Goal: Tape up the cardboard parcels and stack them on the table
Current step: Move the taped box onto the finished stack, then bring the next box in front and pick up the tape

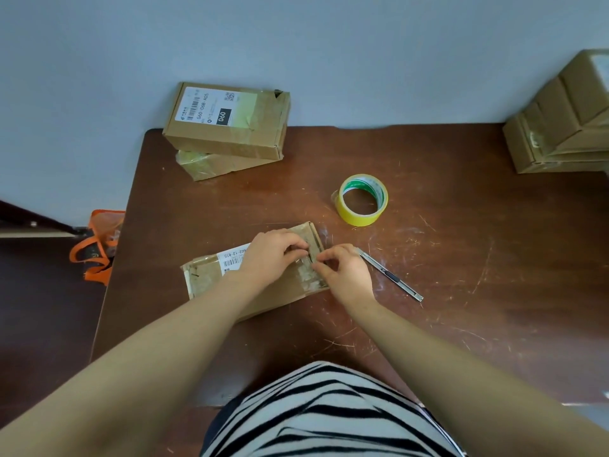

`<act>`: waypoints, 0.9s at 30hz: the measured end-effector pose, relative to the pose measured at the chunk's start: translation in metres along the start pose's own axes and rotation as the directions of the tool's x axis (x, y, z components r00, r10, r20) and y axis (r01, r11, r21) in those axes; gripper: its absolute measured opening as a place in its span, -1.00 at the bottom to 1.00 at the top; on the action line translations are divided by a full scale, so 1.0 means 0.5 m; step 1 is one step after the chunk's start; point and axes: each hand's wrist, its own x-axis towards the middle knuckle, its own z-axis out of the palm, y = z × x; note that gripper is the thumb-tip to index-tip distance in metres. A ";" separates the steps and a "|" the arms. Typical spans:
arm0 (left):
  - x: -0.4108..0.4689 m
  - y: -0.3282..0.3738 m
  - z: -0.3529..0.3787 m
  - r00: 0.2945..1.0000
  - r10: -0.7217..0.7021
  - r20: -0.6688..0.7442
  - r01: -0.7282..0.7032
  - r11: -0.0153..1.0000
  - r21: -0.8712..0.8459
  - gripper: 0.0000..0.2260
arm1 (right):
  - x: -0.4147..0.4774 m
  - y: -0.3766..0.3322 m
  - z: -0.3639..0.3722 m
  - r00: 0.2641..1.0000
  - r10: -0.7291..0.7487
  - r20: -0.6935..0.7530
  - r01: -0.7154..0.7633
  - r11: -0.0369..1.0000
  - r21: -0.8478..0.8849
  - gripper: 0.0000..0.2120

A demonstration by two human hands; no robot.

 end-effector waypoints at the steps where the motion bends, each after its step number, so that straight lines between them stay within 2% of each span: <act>1: 0.001 0.001 0.000 1.000 0.018 -0.004 -0.018 1.000 0.017 -0.86 | 0.000 -0.001 0.001 1.000 0.014 0.004 -0.014 1.000 0.005 -0.89; 4: 0.007 0.002 0.001 0.997 0.078 0.016 -0.079 0.992 0.099 -0.87 | -0.002 -0.004 0.005 0.999 0.051 0.009 -0.051 0.998 0.030 -0.87; 6: 0.009 0.000 0.001 0.996 0.081 0.026 -0.083 0.992 0.095 -0.87 | -0.002 -0.006 0.008 0.997 0.076 0.003 -0.076 0.995 0.058 -0.85; 16: 0.017 0.000 -0.005 0.999 -0.013 0.048 0.012 0.999 0.035 -0.74 | 0.004 -0.014 0.015 0.991 0.136 -0.008 -0.134 0.987 0.087 -0.79; 20: 0.020 0.000 -0.009 0.999 -0.042 0.008 0.041 0.999 0.027 -0.85 | 0.005 -0.014 0.019 0.988 0.157 0.002 -0.157 0.981 0.117 -0.78; 24: 0.028 0.006 -0.013 0.997 -0.062 0.053 0.059 0.997 0.059 -0.90 | 0.006 -0.013 0.019 0.986 0.167 0.011 -0.167 0.977 0.132 -0.78; 27: 0.026 0.003 -0.005 0.996 -0.085 -0.025 0.087 0.988 0.129 -0.78 | 0.007 -0.014 0.018 0.985 0.170 0.014 -0.170 0.977 0.130 -0.75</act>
